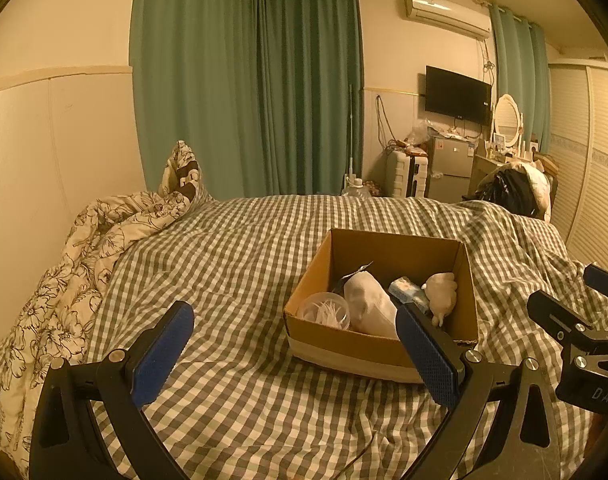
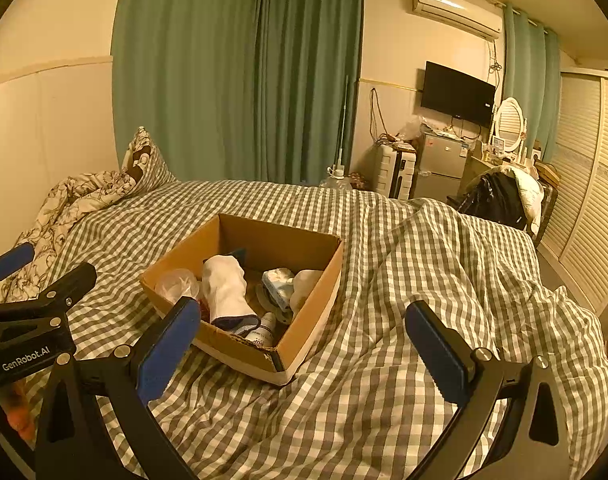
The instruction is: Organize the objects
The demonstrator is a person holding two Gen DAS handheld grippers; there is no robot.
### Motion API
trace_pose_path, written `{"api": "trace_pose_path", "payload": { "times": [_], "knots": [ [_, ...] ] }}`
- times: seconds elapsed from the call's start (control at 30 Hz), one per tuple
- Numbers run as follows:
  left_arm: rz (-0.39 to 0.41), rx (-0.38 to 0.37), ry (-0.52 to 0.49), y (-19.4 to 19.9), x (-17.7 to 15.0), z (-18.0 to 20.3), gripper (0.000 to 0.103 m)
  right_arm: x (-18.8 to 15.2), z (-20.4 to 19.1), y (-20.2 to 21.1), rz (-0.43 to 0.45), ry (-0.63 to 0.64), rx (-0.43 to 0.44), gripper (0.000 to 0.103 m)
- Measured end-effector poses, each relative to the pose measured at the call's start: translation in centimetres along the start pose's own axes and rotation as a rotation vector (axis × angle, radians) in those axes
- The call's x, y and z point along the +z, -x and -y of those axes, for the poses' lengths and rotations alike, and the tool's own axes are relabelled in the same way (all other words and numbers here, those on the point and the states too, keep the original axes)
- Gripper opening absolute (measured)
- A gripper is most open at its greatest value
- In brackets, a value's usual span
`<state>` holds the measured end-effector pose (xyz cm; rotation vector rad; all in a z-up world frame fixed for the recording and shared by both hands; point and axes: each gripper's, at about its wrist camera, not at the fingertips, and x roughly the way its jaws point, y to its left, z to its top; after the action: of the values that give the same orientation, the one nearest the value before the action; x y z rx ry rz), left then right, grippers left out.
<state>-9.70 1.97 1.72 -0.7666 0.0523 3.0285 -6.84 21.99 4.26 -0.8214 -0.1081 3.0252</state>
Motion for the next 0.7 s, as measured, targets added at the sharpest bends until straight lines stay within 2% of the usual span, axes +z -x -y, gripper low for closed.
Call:
{"api": "trace_pose_path", "payload": {
  "times": [0.7],
  "knots": [
    [-0.007, -0.005, -0.007, -0.07, -0.07, 0.39, 0.103, -0.12, -0.63, -0.28, -0.010, 0.016, 0.003, 0.103]
  ]
}}
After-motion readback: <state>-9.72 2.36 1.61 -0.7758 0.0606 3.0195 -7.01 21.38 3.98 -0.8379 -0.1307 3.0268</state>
